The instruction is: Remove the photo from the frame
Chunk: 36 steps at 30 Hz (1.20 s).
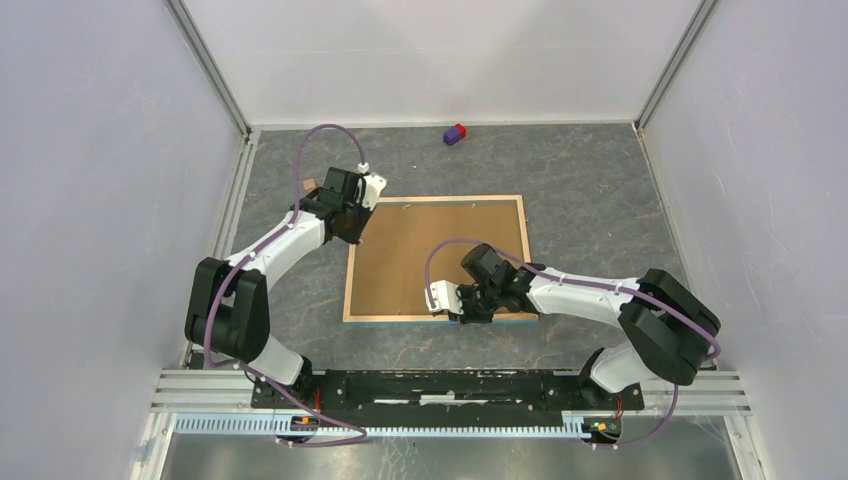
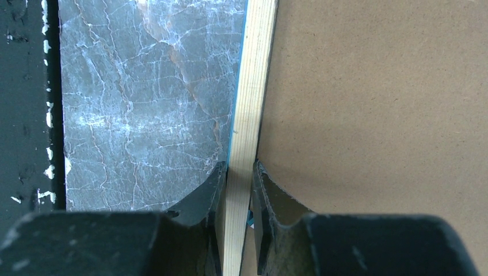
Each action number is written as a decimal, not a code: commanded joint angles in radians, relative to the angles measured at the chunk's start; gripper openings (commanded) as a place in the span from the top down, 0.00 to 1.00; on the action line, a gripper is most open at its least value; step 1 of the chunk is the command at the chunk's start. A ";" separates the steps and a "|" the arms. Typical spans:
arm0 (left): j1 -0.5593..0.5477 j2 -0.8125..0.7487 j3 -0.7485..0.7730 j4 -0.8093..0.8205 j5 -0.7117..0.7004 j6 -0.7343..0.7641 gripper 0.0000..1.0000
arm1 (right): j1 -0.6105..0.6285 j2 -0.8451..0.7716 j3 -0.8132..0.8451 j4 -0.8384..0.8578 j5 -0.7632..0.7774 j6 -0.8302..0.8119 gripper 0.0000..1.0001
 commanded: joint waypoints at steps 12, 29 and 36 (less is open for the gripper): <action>-0.025 0.021 -0.023 0.101 0.241 0.003 0.98 | 0.019 0.081 -0.039 -0.131 -0.079 -0.027 0.94; -0.027 -0.041 -0.099 0.235 0.333 -0.015 0.98 | 0.018 0.088 -0.036 -0.137 -0.087 -0.031 0.94; -0.022 -0.091 -0.123 0.285 0.357 -0.061 0.98 | 0.018 0.080 -0.024 -0.147 -0.094 -0.028 0.90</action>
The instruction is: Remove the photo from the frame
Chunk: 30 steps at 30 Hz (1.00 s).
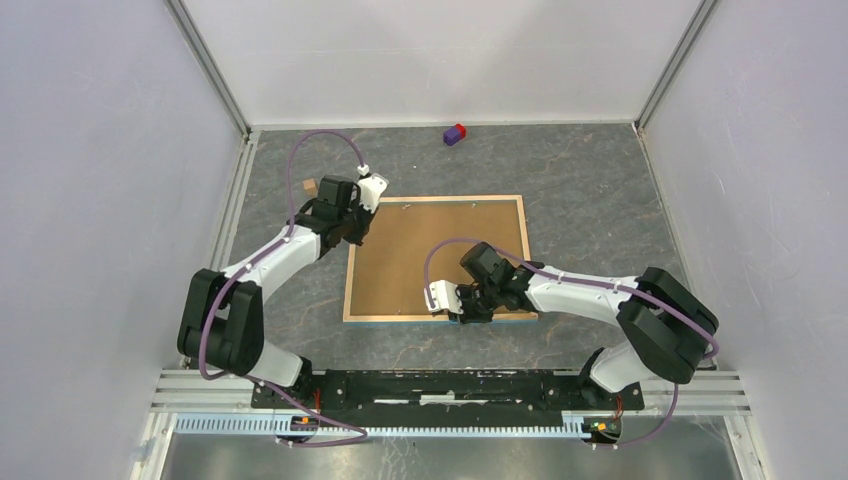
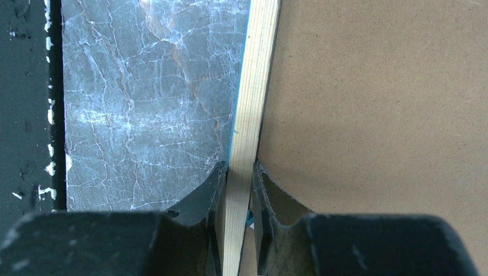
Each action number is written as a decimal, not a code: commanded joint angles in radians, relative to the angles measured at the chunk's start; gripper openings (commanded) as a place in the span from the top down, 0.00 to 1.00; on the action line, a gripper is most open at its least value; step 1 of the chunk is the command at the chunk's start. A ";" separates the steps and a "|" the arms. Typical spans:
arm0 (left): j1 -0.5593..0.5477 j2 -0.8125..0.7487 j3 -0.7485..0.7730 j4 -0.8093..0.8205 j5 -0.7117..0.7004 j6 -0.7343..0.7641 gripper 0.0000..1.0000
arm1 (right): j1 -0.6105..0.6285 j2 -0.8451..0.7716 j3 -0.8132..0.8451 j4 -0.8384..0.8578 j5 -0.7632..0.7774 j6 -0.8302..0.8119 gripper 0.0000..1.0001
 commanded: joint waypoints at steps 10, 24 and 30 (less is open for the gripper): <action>-0.003 -0.172 0.126 -0.108 0.528 -0.405 0.98 | -0.067 -0.053 0.196 -0.187 -0.200 0.051 0.27; 0.008 -0.323 0.102 0.018 0.790 -0.715 0.98 | -0.143 -0.064 0.443 0.162 -0.218 0.435 0.14; 0.008 -0.358 0.065 0.108 0.817 -0.800 0.98 | -0.125 -0.016 0.451 0.162 -0.256 0.452 0.34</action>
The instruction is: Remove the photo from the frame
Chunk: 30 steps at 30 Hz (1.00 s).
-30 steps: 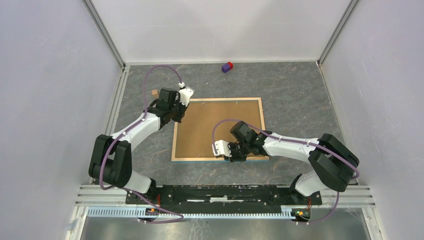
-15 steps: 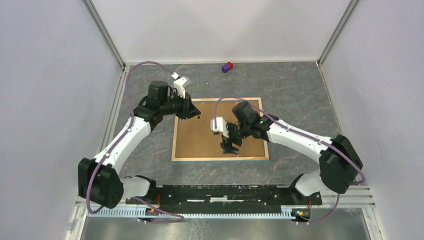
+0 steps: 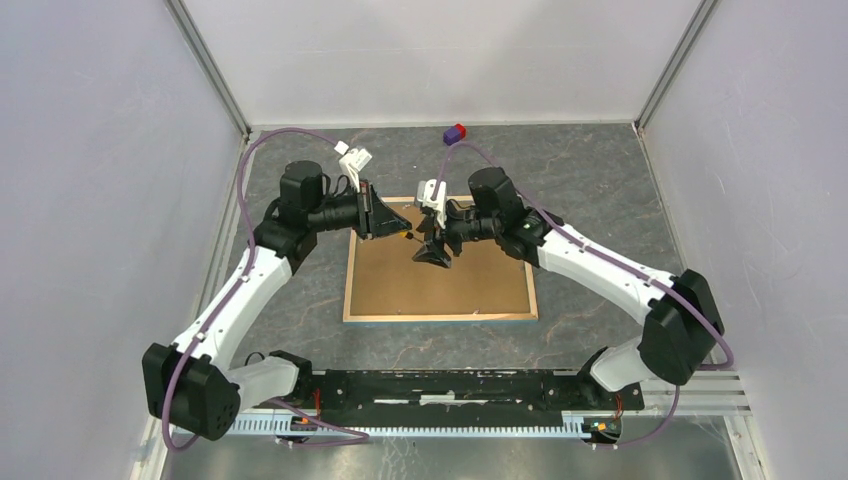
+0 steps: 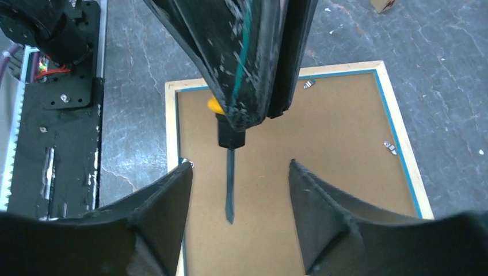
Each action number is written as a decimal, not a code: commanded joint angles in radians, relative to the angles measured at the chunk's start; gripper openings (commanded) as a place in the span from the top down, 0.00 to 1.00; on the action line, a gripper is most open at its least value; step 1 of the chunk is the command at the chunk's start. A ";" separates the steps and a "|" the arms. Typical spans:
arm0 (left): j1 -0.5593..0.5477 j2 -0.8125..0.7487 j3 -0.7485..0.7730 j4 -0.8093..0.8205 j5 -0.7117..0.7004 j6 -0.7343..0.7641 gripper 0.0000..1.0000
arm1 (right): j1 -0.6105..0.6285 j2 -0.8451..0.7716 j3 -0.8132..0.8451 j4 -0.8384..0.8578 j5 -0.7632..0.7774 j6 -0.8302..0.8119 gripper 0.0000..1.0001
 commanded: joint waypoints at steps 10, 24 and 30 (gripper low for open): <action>0.005 -0.058 0.003 -0.097 0.027 0.048 0.41 | 0.017 0.003 0.018 0.023 -0.058 0.028 1.00; 0.004 -0.009 -0.008 -0.025 0.109 -0.035 0.35 | 0.045 0.026 0.022 -0.025 -0.121 -0.016 1.00; -0.004 0.001 -0.017 -0.005 0.128 -0.049 0.49 | 0.051 0.033 0.027 -0.032 -0.099 -0.019 1.00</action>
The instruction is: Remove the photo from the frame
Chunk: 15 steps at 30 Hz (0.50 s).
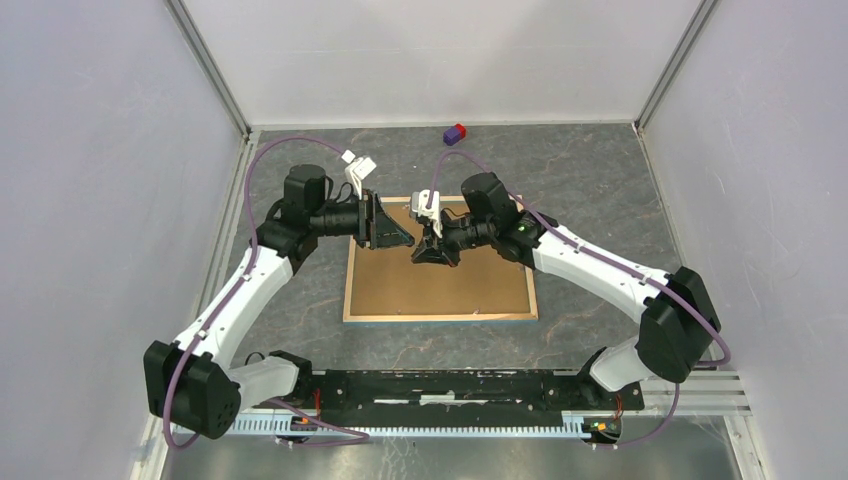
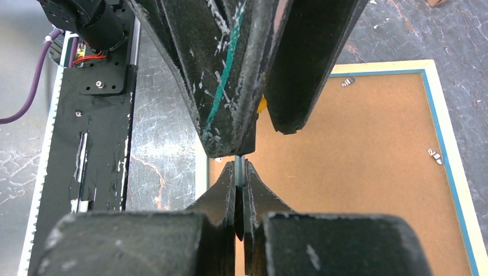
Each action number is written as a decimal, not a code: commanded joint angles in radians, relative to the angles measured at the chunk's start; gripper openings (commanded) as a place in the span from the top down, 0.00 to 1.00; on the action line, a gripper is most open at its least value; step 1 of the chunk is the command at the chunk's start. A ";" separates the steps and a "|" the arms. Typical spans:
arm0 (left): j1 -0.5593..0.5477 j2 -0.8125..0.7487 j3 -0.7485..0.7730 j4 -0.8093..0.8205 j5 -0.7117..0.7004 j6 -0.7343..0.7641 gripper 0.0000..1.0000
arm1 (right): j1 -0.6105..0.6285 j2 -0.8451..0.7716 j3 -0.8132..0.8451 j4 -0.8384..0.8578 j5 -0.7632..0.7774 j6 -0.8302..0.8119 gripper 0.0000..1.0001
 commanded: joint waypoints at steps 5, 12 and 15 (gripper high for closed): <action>-0.014 -0.002 -0.026 0.061 0.043 -0.031 0.52 | 0.019 0.009 0.032 0.024 -0.024 -0.018 1.00; -0.020 -0.005 -0.031 0.061 0.045 -0.028 0.66 | 0.020 0.019 0.037 0.024 -0.029 -0.014 1.00; -0.026 -0.003 -0.035 0.062 0.041 -0.022 0.61 | 0.019 0.022 0.038 0.023 -0.031 -0.014 1.00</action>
